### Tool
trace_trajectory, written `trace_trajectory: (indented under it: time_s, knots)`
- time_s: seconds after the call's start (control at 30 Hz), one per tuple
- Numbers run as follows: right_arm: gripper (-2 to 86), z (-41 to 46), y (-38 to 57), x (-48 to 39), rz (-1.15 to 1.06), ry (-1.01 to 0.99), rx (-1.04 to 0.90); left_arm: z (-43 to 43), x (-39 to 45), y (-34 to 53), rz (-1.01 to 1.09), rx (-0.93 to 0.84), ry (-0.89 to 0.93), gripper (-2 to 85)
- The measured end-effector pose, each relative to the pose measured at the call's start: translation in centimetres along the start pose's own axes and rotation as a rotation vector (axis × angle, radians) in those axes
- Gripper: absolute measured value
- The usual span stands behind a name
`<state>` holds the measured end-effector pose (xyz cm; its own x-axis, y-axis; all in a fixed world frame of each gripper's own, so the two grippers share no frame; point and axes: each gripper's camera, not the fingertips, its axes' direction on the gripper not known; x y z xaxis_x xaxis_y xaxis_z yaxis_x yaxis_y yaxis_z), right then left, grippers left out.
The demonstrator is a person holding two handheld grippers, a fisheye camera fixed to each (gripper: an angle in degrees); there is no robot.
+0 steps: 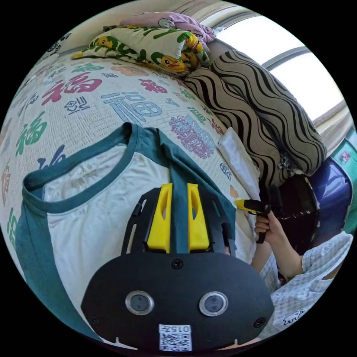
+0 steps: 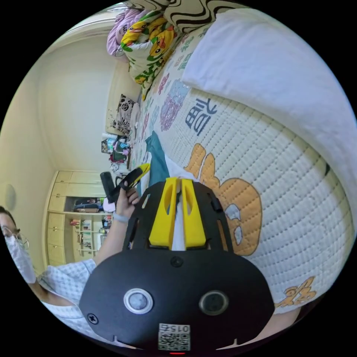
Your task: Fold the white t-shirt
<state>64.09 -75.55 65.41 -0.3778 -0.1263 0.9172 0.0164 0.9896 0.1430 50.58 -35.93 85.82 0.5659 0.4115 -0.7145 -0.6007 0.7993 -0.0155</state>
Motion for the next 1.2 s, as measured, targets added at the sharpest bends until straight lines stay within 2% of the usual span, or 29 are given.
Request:
trace_trajectory:
  time_s: [0.13, 0.2, 0.27, 0.37, 0.47, 0.6, 0.73, 0.83, 0.93, 1.07, 1.13, 1.2]
  knots:
    - [1.1, -0.5, 0.2, -1.0, 0.016, 0.038, 0.079, -0.6, 0.9, 2.8, 0.023, -0.076, -0.082, 1.0]
    - [1.5, -0.4, 0.5, -1.0, 0.044, -0.027, 0.080, -2.3, 1.5, 4.3, 0.022, -0.030, -0.128, 0.3]
    - [2.6, -0.2, 0.7, -1.6, 0.020, -0.066, 0.066, -3.3, 2.1, 5.0, 0.046, -0.008, -0.160, 0.8]
    - [5.8, 0.5, 1.4, -3.9, -0.050, -0.113, -0.034, -3.9, 2.5, 5.6, 0.028, -0.106, -0.173, 4.8]
    - [6.3, 2.2, 3.2, -7.7, -0.156, -0.012, -0.159, -5.0, 3.2, 7.8, 0.029, -0.125, -0.064, 6.5]
    - [1.3, 5.6, 4.7, -11.6, -0.237, 0.207, -0.249, -6.4, 3.9, 10.2, 0.026, -0.113, -0.090, 1.5]
    - [-0.2, 6.0, 5.4, -14.7, -0.263, 0.250, -0.235, -9.2, 4.7, 11.1, 0.025, -0.067, -0.100, 0.4]
    - [-0.4, 7.0, 5.9, -16.4, -0.270, 0.295, -0.276, -9.9, 4.6, 11.5, 0.013, -0.155, -0.165, 1.2]
    - [-0.4, 7.3, 6.3, -18.9, -0.299, 0.255, -0.270, -11.8, 4.5, 12.1, 0.014, -0.174, -0.134, 4.9]
    - [-0.3, 7.8, 6.1, -24.9, -0.427, 0.222, -0.180, -17.2, 6.0, 12.4, 0.038, 0.001, -0.097, 5.8]
    - [-0.4, 10.1, 5.9, -27.1, -0.456, 0.232, -0.242, -17.4, 6.5, 12.2, 0.047, -0.013, -0.063, 5.6]
    - [-0.5, 14.0, 6.9, -29.6, -0.510, 0.307, -0.371, -16.2, 7.2, 12.7, 0.061, -0.124, -0.028, 4.4]
